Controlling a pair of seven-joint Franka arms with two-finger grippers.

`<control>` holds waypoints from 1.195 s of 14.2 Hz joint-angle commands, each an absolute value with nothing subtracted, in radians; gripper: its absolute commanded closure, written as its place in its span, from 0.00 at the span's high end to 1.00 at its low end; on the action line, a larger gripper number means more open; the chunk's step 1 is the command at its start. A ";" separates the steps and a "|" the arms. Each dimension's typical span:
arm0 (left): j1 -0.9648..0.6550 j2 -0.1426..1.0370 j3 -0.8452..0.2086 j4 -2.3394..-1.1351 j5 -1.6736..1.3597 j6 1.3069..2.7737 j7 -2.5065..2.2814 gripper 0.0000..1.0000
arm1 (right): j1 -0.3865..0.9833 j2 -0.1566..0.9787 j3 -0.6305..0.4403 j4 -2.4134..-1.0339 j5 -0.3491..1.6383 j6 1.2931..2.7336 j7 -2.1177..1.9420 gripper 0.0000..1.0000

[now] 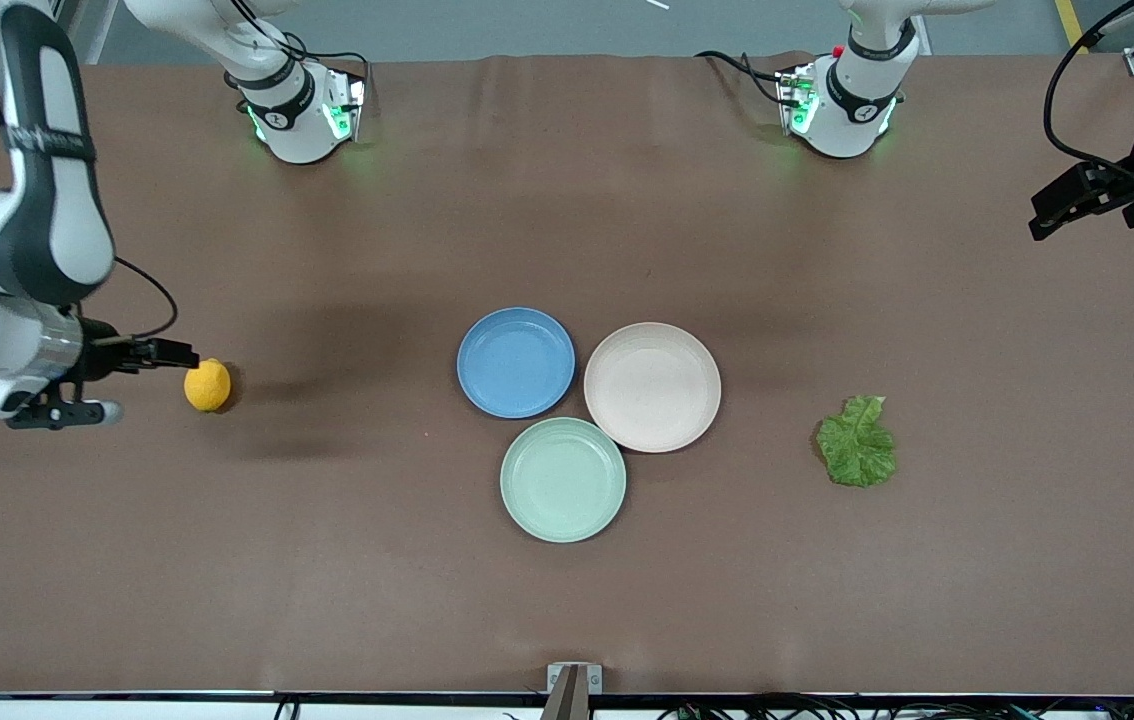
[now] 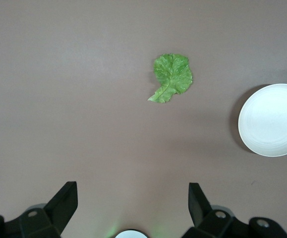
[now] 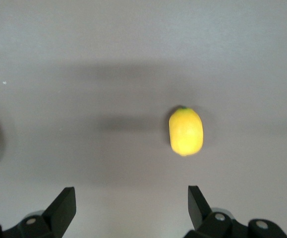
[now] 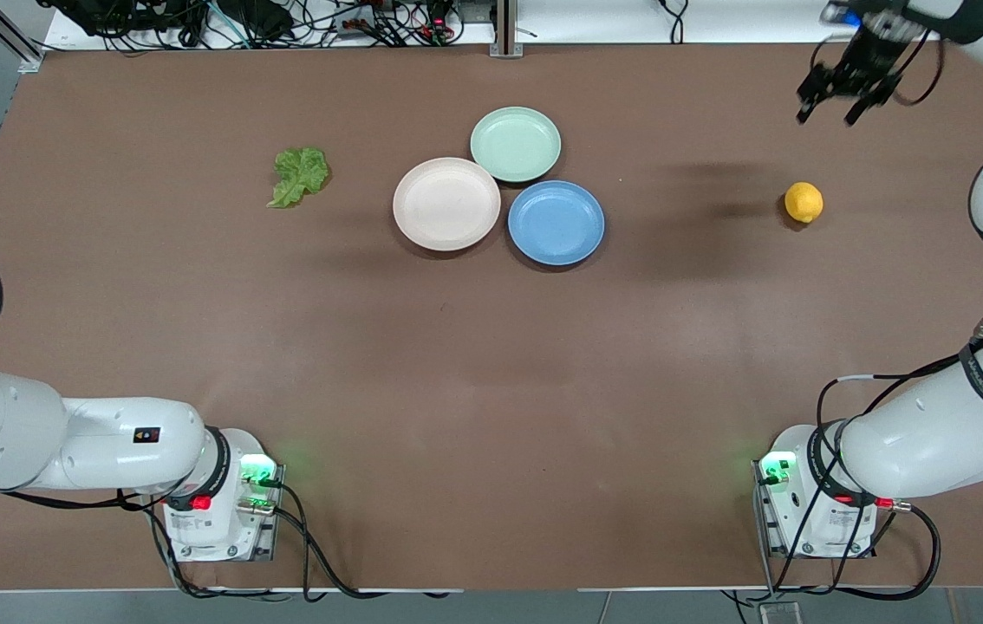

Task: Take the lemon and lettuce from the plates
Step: 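Set the lemon on the table and open the right gripper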

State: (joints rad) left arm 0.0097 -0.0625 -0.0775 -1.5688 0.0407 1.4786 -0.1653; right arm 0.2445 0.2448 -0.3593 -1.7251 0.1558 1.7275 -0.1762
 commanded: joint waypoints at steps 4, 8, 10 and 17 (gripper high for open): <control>0.017 -0.101 -0.080 -1.621 0.023 1.566 -0.138 0.99 | 0.305 0.148 -0.351 -1.508 0.071 1.448 -0.054 0.99; 0.014 -0.087 -0.080 -1.628 -0.006 1.609 -0.114 0.99 | 0.211 0.077 -0.255 -1.511 0.064 1.410 -0.028 0.99; 0.012 -0.095 -0.081 -1.652 -0.006 1.609 -0.115 1.00 | 0.062 0.064 -0.087 -1.509 0.035 1.425 -0.025 0.99; 0.015 -0.141 -0.091 -1.709 -0.006 1.609 -0.120 1.00 | -0.049 0.060 0.029 -1.517 0.011 1.499 -0.025 0.99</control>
State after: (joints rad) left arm 0.0061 -0.1113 -0.0858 -1.6829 0.0083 1.5920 -0.1377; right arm -0.0384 0.0834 0.0055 -1.4890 0.0319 1.4757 -0.0421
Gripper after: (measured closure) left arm 0.000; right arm 0.004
